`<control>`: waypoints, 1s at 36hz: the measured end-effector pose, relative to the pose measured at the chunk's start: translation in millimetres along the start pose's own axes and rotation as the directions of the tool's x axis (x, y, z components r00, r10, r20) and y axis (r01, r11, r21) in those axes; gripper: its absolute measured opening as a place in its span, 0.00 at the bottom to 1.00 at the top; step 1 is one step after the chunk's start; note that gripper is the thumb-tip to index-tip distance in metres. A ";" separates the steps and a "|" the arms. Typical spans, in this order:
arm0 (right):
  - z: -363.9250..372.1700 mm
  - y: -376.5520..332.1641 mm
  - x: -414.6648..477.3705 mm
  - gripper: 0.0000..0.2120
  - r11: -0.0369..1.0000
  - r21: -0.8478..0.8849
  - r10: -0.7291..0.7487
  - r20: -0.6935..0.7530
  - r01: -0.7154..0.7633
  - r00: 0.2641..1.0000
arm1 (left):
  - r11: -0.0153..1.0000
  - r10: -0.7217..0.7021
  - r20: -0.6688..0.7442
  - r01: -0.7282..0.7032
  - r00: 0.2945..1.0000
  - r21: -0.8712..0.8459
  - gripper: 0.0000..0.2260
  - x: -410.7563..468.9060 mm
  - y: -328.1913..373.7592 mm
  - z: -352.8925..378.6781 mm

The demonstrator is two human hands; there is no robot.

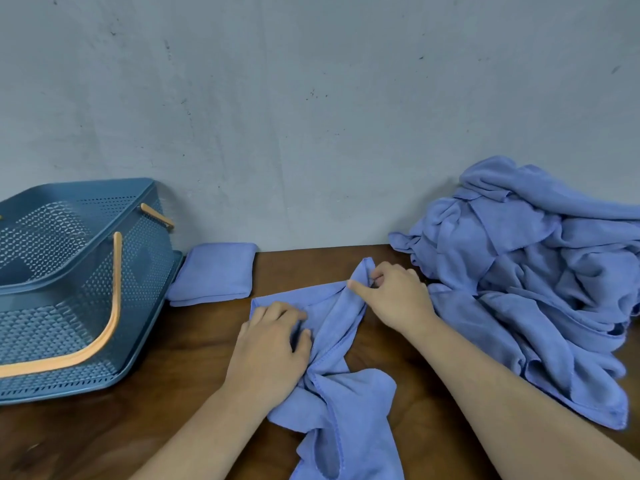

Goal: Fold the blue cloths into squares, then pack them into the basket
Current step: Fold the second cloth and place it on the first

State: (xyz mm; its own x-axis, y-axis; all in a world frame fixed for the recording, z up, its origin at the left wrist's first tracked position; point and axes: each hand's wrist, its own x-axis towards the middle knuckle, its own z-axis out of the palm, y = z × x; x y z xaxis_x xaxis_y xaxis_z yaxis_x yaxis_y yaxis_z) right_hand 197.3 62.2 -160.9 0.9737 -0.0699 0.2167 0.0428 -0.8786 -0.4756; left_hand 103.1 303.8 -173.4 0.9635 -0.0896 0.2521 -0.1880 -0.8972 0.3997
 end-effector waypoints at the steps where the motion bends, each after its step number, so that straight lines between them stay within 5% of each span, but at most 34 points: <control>1: 1.4 0.4 2.9 0.16 0.999 0.042 -0.007 0.016 0.006 1.000 | 1.000 0.018 -0.005 -0.018 1.000 0.007 0.14 0.3 1.1 -0.7; 4: 3.3 1.7 13.4 0.05 0.947 0.321 -0.025 0.060 0.005 0.998 | 0.998 0.051 0.001 -0.051 0.999 0.028 0.13 3.6 -0.2 -2.3; 11: 12.8 14.6 23.8 0.14 0.755 0.655 0.071 -0.044 -0.025 0.996 | 0.997 -0.020 0.150 0.008 0.988 0.076 0.25 8.7 -3.2 -0.6; 15: 8.5 25.0 32.8 0.27 0.844 0.536 0.035 -0.058 0.002 0.998 | 0.990 -0.090 0.264 0.058 0.960 0.128 0.32 27.0 6.6 -7.1; 19: 5.8 30.1 34.1 0.28 0.990 0.137 -0.016 0.010 0.015 1.000 | 0.976 -0.140 0.282 0.084 0.949 0.201 0.36 58.7 5.1 -6.7; 24: 6.6 24.5 36.4 0.22 0.970 -0.241 -0.028 -0.001 0.027 1.000 | 0.947 -0.189 0.243 0.110 0.951 0.303 0.36 100.8 -5.3 -1.5; 29: 7.8 27.8 36.6 0.21 0.971 -0.234 -0.066 -0.043 0.054 0.997 | 0.939 -0.208 0.245 0.123 0.947 0.321 0.34 124.0 -11.4 8.9; 36: 8.6 34.3 38.0 0.26 0.993 0.031 -0.110 -0.107 0.114 0.988 | 0.963 -0.169 0.183 0.123 0.968 0.241 0.33 138.6 -15.4 22.4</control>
State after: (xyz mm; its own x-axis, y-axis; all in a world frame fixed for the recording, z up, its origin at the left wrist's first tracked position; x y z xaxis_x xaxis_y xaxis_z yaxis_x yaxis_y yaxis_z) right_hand 237.7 33.5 -176.3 0.9335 -0.0235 0.3579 0.1600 -0.8658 -0.4741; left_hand 243.8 295.5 -164.3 0.9998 -0.0144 0.0150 -0.0172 -0.9789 0.2037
